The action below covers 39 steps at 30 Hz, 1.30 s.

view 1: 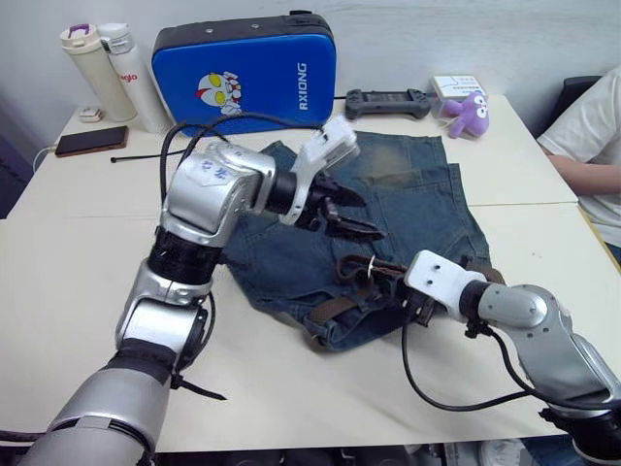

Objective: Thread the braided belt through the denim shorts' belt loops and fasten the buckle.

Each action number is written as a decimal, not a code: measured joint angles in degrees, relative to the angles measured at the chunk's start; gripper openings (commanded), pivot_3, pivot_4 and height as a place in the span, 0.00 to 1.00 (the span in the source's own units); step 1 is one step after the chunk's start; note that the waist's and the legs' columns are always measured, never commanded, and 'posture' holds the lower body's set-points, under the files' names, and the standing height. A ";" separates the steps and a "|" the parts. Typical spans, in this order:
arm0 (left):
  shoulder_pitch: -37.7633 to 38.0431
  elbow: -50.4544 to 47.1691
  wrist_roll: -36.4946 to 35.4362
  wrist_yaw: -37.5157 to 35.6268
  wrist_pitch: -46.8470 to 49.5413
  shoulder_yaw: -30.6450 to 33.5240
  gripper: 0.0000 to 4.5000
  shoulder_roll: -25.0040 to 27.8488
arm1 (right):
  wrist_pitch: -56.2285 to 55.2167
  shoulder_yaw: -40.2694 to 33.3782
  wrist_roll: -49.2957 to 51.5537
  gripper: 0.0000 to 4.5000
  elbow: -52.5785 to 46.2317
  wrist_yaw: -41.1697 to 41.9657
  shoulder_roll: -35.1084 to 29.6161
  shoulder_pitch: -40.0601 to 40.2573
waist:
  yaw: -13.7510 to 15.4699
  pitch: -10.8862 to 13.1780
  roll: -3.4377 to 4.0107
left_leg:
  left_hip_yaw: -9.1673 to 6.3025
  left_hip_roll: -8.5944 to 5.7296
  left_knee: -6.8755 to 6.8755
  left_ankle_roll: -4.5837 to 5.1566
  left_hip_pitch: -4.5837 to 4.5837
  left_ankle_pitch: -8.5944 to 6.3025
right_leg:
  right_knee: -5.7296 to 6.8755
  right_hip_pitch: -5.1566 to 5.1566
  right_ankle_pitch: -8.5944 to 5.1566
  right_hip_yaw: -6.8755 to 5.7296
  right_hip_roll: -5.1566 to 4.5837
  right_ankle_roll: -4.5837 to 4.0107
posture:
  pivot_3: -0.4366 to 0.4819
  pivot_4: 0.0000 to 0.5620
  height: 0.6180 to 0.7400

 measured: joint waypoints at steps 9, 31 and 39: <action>4.71 -6.41 -4.66 2.98 2.47 -3.34 1.00 4.28 | -3.36 -4.82 7.81 0.97 -0.54 7.38 -4.45 2.02 | 0.12 0.01 -0.01 | -0.01 -0.01 0.02 0.03 -0.01 -0.02 | -0.05 0.04 0.00 0.00 0.00 0.00 | 0.48 0.27 1.00; 11.74 -6.82 -4.76 8.41 -8.73 -11.21 0.12 3.30 | 7.08 -21.14 25.66 1.00 -5.28 13.77 -14.95 1.51 | 0.20 0.01 -0.03 | 0.00 0.00 0.03 0.06 -0.01 -0.03 | -0.08 0.08 0.00 0.01 0.00 0.00 | 0.48 0.27 1.00; 13.36 -9.05 -0.13 6.98 -13.04 -22.69 0.01 8.04 | 6.33 -21.29 26.02 1.00 -4.78 13.01 -16.14 0.54 | 0.00 0.01 -0.02 | 0.00 0.00 0.02 0.07 0.01 -0.03 | -0.09 0.08 0.00 0.03 0.01 0.00 | 0.48 0.27 1.00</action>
